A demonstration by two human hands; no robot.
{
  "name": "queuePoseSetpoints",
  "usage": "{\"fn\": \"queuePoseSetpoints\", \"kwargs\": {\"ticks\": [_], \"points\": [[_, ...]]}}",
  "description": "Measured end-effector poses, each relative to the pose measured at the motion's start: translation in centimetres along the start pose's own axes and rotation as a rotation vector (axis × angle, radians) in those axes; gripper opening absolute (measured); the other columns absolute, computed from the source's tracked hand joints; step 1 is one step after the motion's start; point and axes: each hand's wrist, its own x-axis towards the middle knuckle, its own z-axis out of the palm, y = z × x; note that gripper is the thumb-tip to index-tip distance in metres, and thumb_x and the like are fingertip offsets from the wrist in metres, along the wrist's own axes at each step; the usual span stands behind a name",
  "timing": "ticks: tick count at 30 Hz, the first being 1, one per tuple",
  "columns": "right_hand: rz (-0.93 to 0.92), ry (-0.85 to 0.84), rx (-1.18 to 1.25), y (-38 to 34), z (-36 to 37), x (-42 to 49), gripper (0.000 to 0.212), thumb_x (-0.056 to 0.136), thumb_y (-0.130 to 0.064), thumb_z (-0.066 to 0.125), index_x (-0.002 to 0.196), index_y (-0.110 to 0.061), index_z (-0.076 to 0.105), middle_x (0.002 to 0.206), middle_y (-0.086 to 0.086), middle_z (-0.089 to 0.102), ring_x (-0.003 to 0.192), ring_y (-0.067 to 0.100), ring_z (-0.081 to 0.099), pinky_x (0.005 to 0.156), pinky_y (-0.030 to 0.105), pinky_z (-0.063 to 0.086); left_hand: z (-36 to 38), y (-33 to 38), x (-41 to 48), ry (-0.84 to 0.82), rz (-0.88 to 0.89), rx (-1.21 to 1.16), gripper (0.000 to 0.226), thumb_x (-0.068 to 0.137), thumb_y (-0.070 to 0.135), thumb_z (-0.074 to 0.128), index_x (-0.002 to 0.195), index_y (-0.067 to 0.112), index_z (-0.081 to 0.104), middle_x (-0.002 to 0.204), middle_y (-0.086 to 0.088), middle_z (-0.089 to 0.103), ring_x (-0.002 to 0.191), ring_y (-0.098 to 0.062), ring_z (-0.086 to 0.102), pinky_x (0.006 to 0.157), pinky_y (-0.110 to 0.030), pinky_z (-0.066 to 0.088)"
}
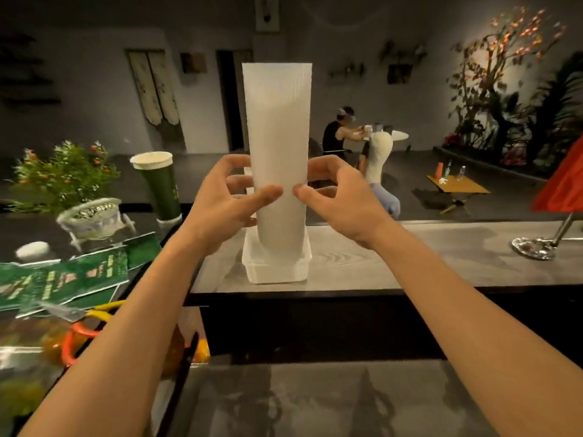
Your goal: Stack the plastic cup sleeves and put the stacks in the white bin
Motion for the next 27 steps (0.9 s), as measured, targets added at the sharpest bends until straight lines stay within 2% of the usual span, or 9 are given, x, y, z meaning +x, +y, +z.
{"fn": "queuePoseSetpoints", "kwargs": {"ticks": [3,6,10,13,15,18,20,22,27], "points": [[-0.016,0.015,0.008,-0.2,1.5,2.6,0.041,0.092,-0.033,0.073,0.128,-0.023,0.055,0.122,-0.009,0.062,0.098,0.009,0.069,0.089,0.029,0.058,-0.9,0.2,1.4,0.075,0.004,0.031,0.075,0.063,0.050,0.081,0.128,0.034,0.046,0.125,0.000,0.063,0.108,-0.022,0.068,0.084,-0.053,0.060],[0.002,-0.001,0.002,0.3,2.7,4.4,0.039,0.094,-0.030,0.071,0.128,-0.024,0.053,0.123,-0.011,0.061,0.091,0.000,0.066,0.073,0.014,0.050,-1.3,-1.0,3.0,0.103,-0.012,0.030,0.070,0.068,0.045,0.082,0.128,0.034,0.048,0.124,0.002,0.064,0.107,-0.019,0.068,0.084,-0.051,0.061],[0.089,-0.056,-0.019,2.5,4.2,5.4,0.041,0.096,-0.024,0.067,0.134,-0.020,0.052,0.122,-0.013,0.060,0.084,-0.005,0.061,0.067,0.010,0.046,-0.9,-4.7,4.2,0.098,-0.053,0.026,0.063,0.078,0.034,0.082,0.132,0.031,0.050,0.122,0.004,0.066,0.104,-0.017,0.070,0.085,-0.049,0.061],[0.151,-0.149,-0.027,4.5,5.2,5.6,0.044,0.097,-0.019,0.063,0.139,-0.018,0.050,0.132,-0.009,0.059,0.087,-0.005,0.061,0.072,0.011,0.047,-0.4,-7.4,4.8,0.083,-0.075,0.056,0.063,0.079,0.037,0.081,0.134,0.030,0.050,0.124,0.005,0.064,0.105,-0.015,0.068,0.085,-0.044,0.061],[0.179,-0.198,-0.036,5.6,5.7,5.7,0.043,0.098,-0.016,0.060,0.140,-0.018,0.050,0.130,-0.010,0.058,0.086,-0.006,0.060,0.072,0.011,0.046,-0.3,-9.0,5.2,0.068,-0.096,0.071,0.061,0.080,0.037,0.081,0.133,0.031,0.050,0.124,0.006,0.064,0.104,-0.012,0.067,0.082,-0.037,0.060],[0.202,-0.225,-0.031,6.8,6.6,5.9,0.041,0.099,-0.013,0.056,0.140,-0.018,0.052,0.125,-0.012,0.057,0.086,-0.004,0.060,0.072,0.010,0.045,-0.1,-11.1,5.6,0.081,-0.138,0.052,0.062,0.080,0.033,0.082,0.132,0.029,0.049,0.121,0.007,0.064,0.104,-0.013,0.067,0.080,-0.034,0.060],[0.207,-0.264,-0.040,7.3,7.1,6.0,0.043,0.099,-0.011,0.055,0.141,-0.018,0.051,0.129,-0.011,0.058,0.094,0.002,0.064,0.080,0.014,0.050,0.1,-12.2,5.6,0.089,-0.152,0.050,0.059,0.081,0.029,0.081,0.130,0.027,0.048,0.120,0.007,0.063,0.102,-0.009,0.066,0.076,-0.029,0.059],[0.203,-0.295,-0.062,7.9,7.6,6.2,0.049,0.098,-0.009,0.054,0.145,-0.018,0.049,0.137,-0.007,0.058,0.106,0.011,0.067,0.092,0.025,0.054,0.2,-12.9,5.7,0.097,-0.154,0.060,0.057,0.083,0.030,0.081,0.129,0.027,0.048,0.123,0.008,0.061,0.103,-0.005,0.063,0.074,-0.025,0.056],[0.228,-0.317,-0.036,9.2,7.9,6.3,0.058,0.095,-0.007,0.054,0.150,-0.021,0.043,0.143,-0.008,0.055,0.123,0.015,0.061,0.105,0.034,0.052,0.4,-13.6,6.2,0.088,-0.151,0.063,0.059,0.083,0.033,0.080,0.133,0.027,0.047,0.126,0.009,0.060,0.106,-0.004,0.061,0.074,-0.022,0.053]]}}
